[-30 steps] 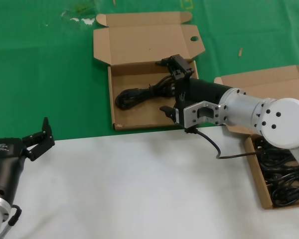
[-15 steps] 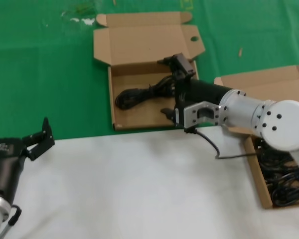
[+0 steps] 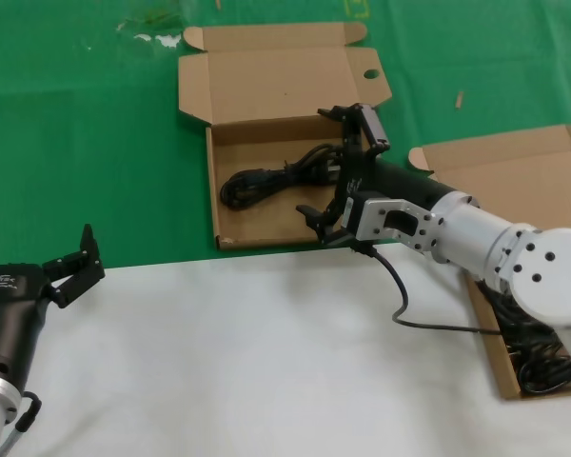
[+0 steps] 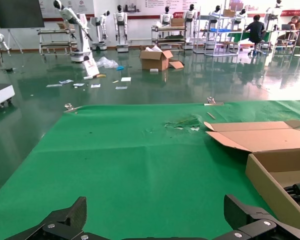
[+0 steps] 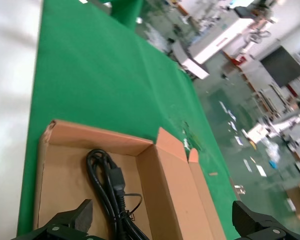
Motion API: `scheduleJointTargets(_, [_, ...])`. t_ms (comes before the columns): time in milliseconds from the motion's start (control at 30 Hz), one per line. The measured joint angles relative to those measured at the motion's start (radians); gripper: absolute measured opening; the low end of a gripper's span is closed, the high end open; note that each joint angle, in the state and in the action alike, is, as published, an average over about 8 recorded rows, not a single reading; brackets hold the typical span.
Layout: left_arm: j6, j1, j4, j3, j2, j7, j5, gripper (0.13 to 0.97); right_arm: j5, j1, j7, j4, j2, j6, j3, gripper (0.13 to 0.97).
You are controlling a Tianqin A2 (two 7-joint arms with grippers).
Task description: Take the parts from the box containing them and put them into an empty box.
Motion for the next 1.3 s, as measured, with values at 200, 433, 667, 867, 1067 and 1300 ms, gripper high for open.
scheduleJointTargets(200, [0.000,0.000,0.000,0.000,0.000,0.000,0.000,0.966,0.048,-0.058,0.037,0.032,-0.008,0.045,0.039,0.966])
scheduleJointTargets(433, [0.000,0.000,0.000,0.000,0.000,0.000,0.000,0.966,0.105,-0.126,0.082,0.070,-0.017,0.097,0.084,0.966])
scheduleJointTargets(667, [0.000,0.000,0.000,0.000,0.000,0.000,0.000,0.966,0.162,-0.195,0.126,0.108,-0.026,0.149,0.130,0.966])
scheduleJointTargets(867, [0.000,0.000,0.000,0.000,0.000,0.000,0.000,0.966,0.210,-0.252,0.163,0.141,-0.034,0.193,0.169,0.966])
scheduleJointTargets(1067, [0.000,0.000,0.000,0.000,0.000,0.000,0.000,0.966,0.258,-0.311,0.201,0.173,-0.041,0.238,0.208,0.966])
scheduleJointTargets(1300, [0.000,0.000,0.000,0.000,0.000,0.000,0.000,0.966,0.314,-0.378,0.245,0.211,-0.050,0.290,0.252,0.966])
